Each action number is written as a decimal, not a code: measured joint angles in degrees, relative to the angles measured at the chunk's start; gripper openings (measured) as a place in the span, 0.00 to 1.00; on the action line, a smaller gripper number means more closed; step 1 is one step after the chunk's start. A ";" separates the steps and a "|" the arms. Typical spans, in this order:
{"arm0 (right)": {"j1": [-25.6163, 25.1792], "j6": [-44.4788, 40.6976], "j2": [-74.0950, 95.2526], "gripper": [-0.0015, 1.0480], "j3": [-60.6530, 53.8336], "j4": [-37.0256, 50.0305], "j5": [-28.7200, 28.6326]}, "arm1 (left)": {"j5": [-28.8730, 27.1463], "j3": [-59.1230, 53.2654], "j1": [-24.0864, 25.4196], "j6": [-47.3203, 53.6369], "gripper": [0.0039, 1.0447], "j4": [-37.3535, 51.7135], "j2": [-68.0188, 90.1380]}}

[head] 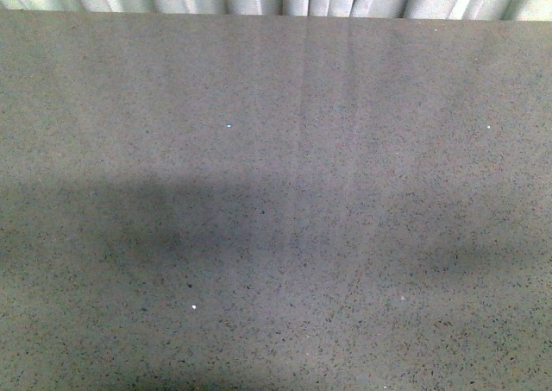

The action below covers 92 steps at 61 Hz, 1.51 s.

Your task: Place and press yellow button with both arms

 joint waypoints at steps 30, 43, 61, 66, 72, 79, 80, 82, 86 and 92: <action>0.00 0.00 -0.02 0.91 0.00 0.00 -0.02 | 0.00 0.00 0.00 0.00 0.91 0.00 0.00; 0.00 0.00 0.00 0.91 0.00 0.00 -0.15 | 19.50 13.68 6.62 -7.74 0.91 -8.28 30.53; 0.00 0.00 -0.02 0.91 0.00 0.00 -0.13 | 19.74 18.84 21.99 -6.86 0.91 10.69 55.08; 0.00 0.00 0.00 0.91 0.00 0.00 -0.11 | 20.85 19.10 26.95 -5.79 0.91 14.51 61.02; 0.00 0.00 -0.02 0.91 0.00 0.00 -0.13 | 22.16 20.11 30.56 -4.63 0.91 19.10 67.38; 0.00 0.00 -0.02 0.91 0.00 0.00 -0.13 | 22.47 21.59 33.81 -3.54 0.91 24.63 75.38; 0.00 0.00 -0.02 0.91 0.00 0.00 -0.11 | 22.47 21.70 34.05 -3.50 0.91 25.03 75.95; 0.00 0.00 -0.02 0.91 0.00 0.00 -0.11 | 22.36 21.97 34.80 -3.30 0.91 26.16 77.68; 0.00 0.00 -0.02 0.91 0.00 0.00 -0.13 | 21.97 22.60 36.33 -3.02 0.91 28.68 81.59; 0.00 0.00 -0.02 0.91 0.00 0.00 -0.13 | 20.76 23.32 38.03 -3.06 0.91 32.35 86.71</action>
